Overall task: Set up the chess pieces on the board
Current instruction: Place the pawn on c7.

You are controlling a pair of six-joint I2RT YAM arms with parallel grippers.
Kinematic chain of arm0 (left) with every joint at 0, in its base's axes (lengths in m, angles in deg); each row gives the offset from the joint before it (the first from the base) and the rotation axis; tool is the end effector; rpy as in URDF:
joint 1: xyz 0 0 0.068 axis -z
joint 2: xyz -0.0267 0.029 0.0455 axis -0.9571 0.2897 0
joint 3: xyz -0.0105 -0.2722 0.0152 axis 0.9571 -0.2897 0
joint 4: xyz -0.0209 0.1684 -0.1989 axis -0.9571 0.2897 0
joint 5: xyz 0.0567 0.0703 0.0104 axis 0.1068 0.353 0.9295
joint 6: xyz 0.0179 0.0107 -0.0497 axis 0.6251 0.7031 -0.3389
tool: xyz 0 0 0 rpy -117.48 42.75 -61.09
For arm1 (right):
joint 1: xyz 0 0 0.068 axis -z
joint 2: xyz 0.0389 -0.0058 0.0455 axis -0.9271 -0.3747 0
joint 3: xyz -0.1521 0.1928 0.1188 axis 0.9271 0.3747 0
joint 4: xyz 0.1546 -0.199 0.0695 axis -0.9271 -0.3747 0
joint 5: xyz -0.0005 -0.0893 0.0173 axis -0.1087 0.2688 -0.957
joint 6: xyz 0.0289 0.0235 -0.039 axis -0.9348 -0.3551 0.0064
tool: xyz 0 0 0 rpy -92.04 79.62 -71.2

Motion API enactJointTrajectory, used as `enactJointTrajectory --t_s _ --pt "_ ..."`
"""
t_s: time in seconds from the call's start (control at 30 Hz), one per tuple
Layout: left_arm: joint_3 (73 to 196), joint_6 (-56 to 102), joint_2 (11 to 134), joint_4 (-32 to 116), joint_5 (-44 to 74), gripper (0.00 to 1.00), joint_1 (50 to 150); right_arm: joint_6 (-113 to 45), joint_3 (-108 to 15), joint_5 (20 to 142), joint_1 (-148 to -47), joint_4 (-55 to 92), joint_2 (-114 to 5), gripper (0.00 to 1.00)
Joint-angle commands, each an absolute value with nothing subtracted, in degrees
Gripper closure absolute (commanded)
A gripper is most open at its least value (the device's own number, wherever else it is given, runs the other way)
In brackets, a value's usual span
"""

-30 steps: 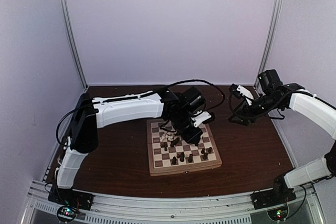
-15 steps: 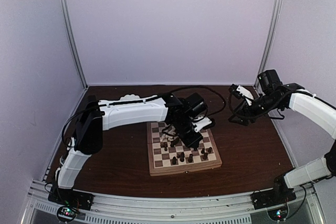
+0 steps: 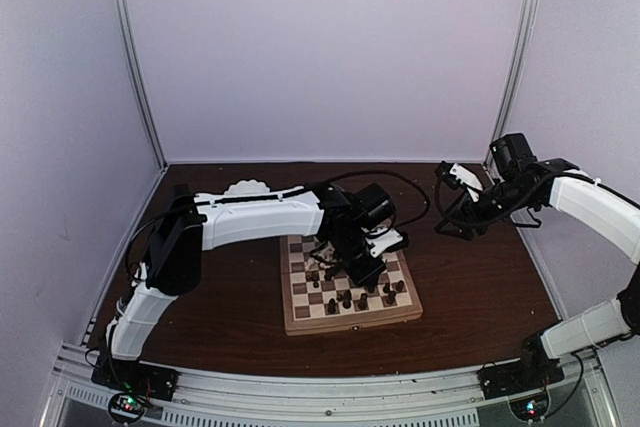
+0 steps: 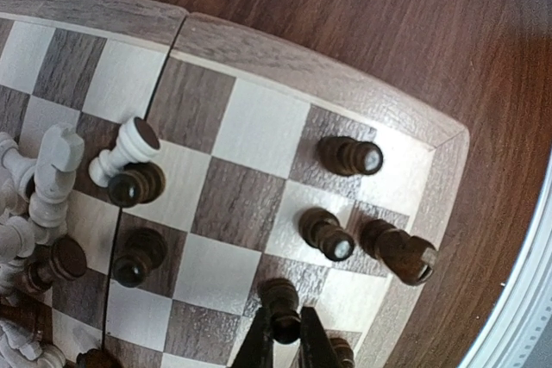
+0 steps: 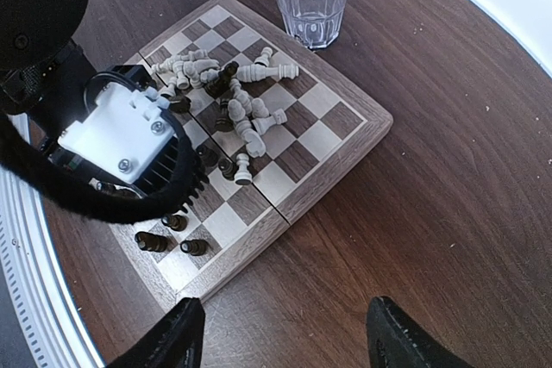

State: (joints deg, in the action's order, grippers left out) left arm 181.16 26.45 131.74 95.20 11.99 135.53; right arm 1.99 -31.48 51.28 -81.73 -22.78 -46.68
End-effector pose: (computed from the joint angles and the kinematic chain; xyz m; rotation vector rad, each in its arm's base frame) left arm 0.2261 -0.4467 0.1880 1.3557 2.5415 -0.5645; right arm 0.2433 0.0817 0.2864 -1.1035 2.1099 0.6945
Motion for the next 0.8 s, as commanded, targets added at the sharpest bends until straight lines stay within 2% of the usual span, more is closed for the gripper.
enactJointTrajectory --t_s 0.0,0.63,0.7,0.77 --pt "182.7 26.1 132.9 95.7 11.2 0.91 135.8 2.4 -31.2 51.6 -81.4 -23.1 -47.0 0.33" --pt "182.3 26.1 132.9 96.8 10.2 0.91 135.8 2.5 -31.2 51.4 -81.4 -23.3 -47.4 0.33" --pt "182.4 26.0 132.9 96.9 10.4 0.89 135.8 2.5 -31.2 51.4 -81.4 -23.4 -47.5 0.33" --pt "182.4 25.9 132.9 96.8 10.6 0.82 135.8 2.5 -31.2 51.4 -81.4 -23.3 -47.6 0.33"
